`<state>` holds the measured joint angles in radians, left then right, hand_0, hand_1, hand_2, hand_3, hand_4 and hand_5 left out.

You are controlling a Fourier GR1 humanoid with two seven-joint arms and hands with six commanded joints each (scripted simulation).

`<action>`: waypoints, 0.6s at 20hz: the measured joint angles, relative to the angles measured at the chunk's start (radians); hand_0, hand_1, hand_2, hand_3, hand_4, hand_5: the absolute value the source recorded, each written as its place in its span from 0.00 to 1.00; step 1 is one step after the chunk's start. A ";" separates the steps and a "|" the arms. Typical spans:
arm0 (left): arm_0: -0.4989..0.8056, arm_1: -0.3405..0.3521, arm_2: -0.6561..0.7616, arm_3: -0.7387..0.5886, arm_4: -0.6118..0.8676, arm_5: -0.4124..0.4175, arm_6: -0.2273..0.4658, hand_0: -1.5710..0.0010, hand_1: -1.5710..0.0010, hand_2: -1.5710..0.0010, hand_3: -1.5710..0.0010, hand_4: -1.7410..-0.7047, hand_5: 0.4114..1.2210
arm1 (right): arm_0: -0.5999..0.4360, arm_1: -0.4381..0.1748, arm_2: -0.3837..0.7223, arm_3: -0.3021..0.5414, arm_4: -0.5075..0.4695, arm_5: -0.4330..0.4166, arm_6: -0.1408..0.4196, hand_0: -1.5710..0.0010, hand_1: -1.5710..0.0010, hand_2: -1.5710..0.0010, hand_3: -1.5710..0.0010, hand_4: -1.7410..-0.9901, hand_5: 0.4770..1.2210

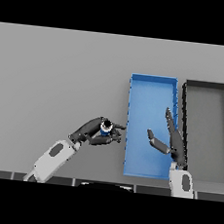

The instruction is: Pick up the blue pipe and place it into the blue bin.

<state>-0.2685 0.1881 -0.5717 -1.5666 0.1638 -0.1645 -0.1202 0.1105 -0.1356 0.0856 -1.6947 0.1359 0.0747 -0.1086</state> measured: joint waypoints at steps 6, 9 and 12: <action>-0.034 -0.012 -0.013 -0.024 0.000 0.000 0.075 0.00 0.00 0.00 0.08 0.01 1.00 | 0.006 -0.005 0.000 0.001 -0.001 0.008 -0.011 1.00 1.00 1.00 1.00 0.75 0.20; -0.016 -0.011 -0.015 -0.027 -0.014 -0.006 0.085 0.00 0.00 0.00 0.08 0.01 1.00 | -0.002 -0.005 -0.003 0.013 -0.022 0.025 0.008 1.00 1.00 1.00 1.00 0.74 0.20; -0.013 -0.012 -0.015 -0.023 -0.034 -0.016 0.074 0.00 0.00 0.00 0.08 0.01 1.00 | 0.005 -0.007 -0.002 0.022 -0.032 0.041 -0.003 1.00 1.00 1.00 1.00 0.71 0.19</action>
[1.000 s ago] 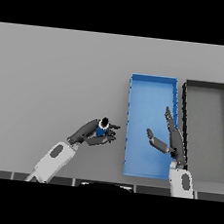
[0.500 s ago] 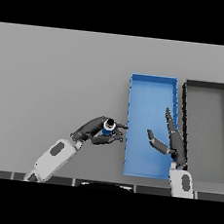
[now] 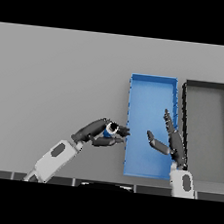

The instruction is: Pick up the blue pipe and place it into the blue bin.

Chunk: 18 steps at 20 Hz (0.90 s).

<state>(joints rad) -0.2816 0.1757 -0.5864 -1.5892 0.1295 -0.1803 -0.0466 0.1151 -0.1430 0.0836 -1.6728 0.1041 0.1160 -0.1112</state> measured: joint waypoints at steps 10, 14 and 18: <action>0.002 -0.013 0.024 0.007 -0.016 -0.028 0.009 0.00 0.00 0.00 0.08 0.01 1.00 | -0.114 -0.138 -0.001 -0.191 -0.353 0.273 0.154 1.00 1.00 1.00 1.00 0.64 0.06; 0.009 -0.020 0.029 -0.002 -0.024 -0.034 0.018 0.00 0.00 0.00 0.08 0.01 1.00 | -0.209 -0.200 0.059 -0.282 -0.434 0.343 0.258 1.00 1.00 1.00 1.00 0.58 0.06; -0.003 -0.035 0.036 0.020 -0.049 -0.037 0.019 0.00 0.00 0.00 0.09 0.01 1.00 | -0.322 -0.206 0.123 -0.303 -0.471 0.370 0.361 1.00 1.00 1.00 1.00 0.59 0.07</action>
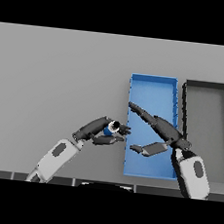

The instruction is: Pick up the blue pipe and place it into the blue bin.

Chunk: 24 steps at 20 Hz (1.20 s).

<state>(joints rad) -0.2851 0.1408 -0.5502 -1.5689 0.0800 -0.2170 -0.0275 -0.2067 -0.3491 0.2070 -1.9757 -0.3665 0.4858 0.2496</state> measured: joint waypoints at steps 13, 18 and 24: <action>-0.005 -0.022 0.035 0.019 0.024 -0.082 -0.007 0.00 0.00 0.00 0.04 0.01 1.00 | -0.283 0.121 0.133 0.151 0.016 0.077 0.104 1.00 1.00 1.00 1.00 0.69 0.05; -0.005 -0.030 0.051 0.024 0.034 -0.112 0.004 0.00 0.00 0.00 0.11 0.02 1.00 | -0.373 0.173 0.146 0.254 0.018 0.111 0.118 0.97 0.95 0.93 0.97 0.63 0.06; -0.002 -0.005 0.028 -0.005 -0.116 -0.075 0.020 0.34 0.36 0.37 0.60 0.08 0.96 | -0.406 0.208 0.184 0.282 -0.006 0.161 0.109 0.36 0.35 0.35 0.47 0.27 0.17</action>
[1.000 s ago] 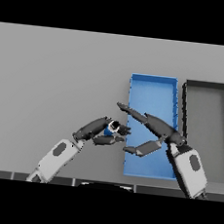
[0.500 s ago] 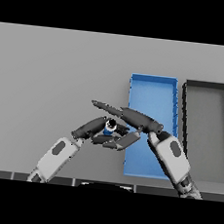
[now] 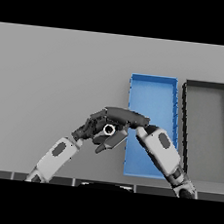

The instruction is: Pick up the blue pipe and place it into the blue bin.

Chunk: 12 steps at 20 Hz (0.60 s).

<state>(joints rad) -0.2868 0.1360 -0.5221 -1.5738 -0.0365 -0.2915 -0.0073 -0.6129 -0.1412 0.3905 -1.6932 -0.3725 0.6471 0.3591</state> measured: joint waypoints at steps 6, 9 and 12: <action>0.024 -0.054 0.037 -0.010 0.106 -0.023 -0.022 0.09 0.09 0.10 0.63 0.02 0.99 | 0.030 0.027 -0.001 -0.008 -0.001 -0.051 0.006 0.09 0.09 0.09 0.12 0.38 0.72; 0.012 -0.044 0.032 0.006 0.079 -0.016 -0.050 0.05 0.07 0.05 0.66 0.01 1.00 | 0.050 0.028 -0.002 -0.024 0.069 -0.026 -0.034 0.05 0.05 0.05 0.06 0.36 0.85; 0.004 -0.026 0.022 0.000 0.076 -0.013 -0.051 0.09 0.22 0.14 0.66 0.10 1.00 | 0.058 0.052 -0.027 -0.029 0.050 -0.006 0.005 0.02 0.02 0.02 0.03 0.35 0.93</action>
<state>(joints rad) -0.2831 0.1097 -0.5002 -1.5737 0.0400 -0.3047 -0.0586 -0.5551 -0.0895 0.3635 -1.7221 -0.3226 0.6407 0.3643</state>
